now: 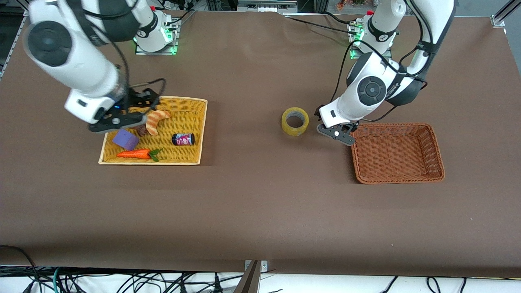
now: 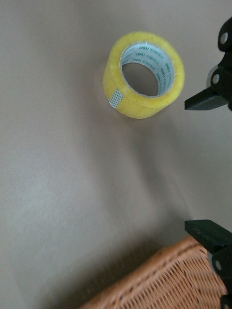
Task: Transfer tape with both arms
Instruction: 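Release the tape and withdraw the right gripper while the left gripper reaches the tape, then lower the left gripper onto the tape roll and grasp it, then carry the tape with the left gripper into the brown basket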
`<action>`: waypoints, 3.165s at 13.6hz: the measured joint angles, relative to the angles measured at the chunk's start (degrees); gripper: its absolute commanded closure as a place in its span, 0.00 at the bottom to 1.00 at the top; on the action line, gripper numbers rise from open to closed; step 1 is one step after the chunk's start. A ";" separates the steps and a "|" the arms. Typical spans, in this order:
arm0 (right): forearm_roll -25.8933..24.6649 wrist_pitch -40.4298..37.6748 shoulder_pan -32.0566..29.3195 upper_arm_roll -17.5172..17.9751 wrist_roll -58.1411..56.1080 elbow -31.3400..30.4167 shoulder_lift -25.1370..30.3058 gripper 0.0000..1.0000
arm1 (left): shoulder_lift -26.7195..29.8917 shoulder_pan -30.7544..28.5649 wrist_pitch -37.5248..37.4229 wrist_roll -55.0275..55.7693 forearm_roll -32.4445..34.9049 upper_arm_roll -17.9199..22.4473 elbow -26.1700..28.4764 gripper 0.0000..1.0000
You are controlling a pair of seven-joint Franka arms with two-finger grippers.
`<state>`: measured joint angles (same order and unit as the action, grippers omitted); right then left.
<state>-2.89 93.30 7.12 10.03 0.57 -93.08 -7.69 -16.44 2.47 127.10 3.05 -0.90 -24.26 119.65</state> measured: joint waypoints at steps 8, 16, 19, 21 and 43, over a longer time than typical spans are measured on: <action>0.53 -0.95 -4.80 -3.61 -10.28 -1.63 2.88 0.00 | -10.22 8.86 14.32 9.17 0.12 -0.21 1.25 0.09; 0.54 0.89 -5.03 -5.00 -9.96 -3.57 3.91 0.00 | -12.55 8.15 15.08 9.17 4.20 0.14 1.20 1.00; 0.55 0.92 -5.03 -5.00 -9.96 -3.98 4.73 0.00 | -12.57 8.10 15.06 9.22 4.24 0.18 1.06 1.00; 0.55 0.92 -5.03 -5.00 -9.96 -4.02 4.77 0.00 | -12.57 8.09 14.60 9.27 4.25 0.19 0.63 1.00; 0.55 1.05 -5.05 -5.13 -9.96 -4.28 4.78 0.00 | -10.91 -20.68 -9.94 -23.08 18.30 1.26 -14.62 1.00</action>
<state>-2.35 94.35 2.07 4.90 -9.38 -97.36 -2.91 -27.35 -18.21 117.16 -20.03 17.40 -23.00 105.03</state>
